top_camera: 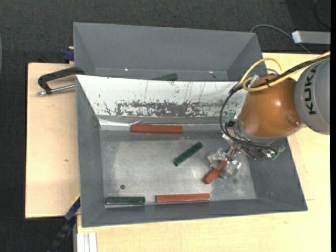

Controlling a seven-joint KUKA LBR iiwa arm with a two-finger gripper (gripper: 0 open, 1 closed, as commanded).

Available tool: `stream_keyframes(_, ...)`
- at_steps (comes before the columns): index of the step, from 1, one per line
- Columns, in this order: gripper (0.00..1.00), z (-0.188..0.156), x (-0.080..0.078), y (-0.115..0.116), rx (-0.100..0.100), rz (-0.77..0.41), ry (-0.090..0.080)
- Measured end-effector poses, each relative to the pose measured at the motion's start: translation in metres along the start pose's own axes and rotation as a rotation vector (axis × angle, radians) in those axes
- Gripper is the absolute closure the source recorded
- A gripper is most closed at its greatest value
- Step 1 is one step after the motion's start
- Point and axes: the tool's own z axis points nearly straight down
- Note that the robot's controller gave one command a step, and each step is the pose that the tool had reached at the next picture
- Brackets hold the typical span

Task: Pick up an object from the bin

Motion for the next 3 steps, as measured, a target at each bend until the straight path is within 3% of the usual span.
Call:
stream_keyframes(1,1.00,0.000,0.000,0.000,0.000,0.000,0.000)
stream_keyframes(2,1.00,-0.078,0.021,-0.028,0.002,0.042,-0.001)
stream_keyframes(3,1.00,-0.077,0.021,-0.028,0.001,0.042,-0.001)
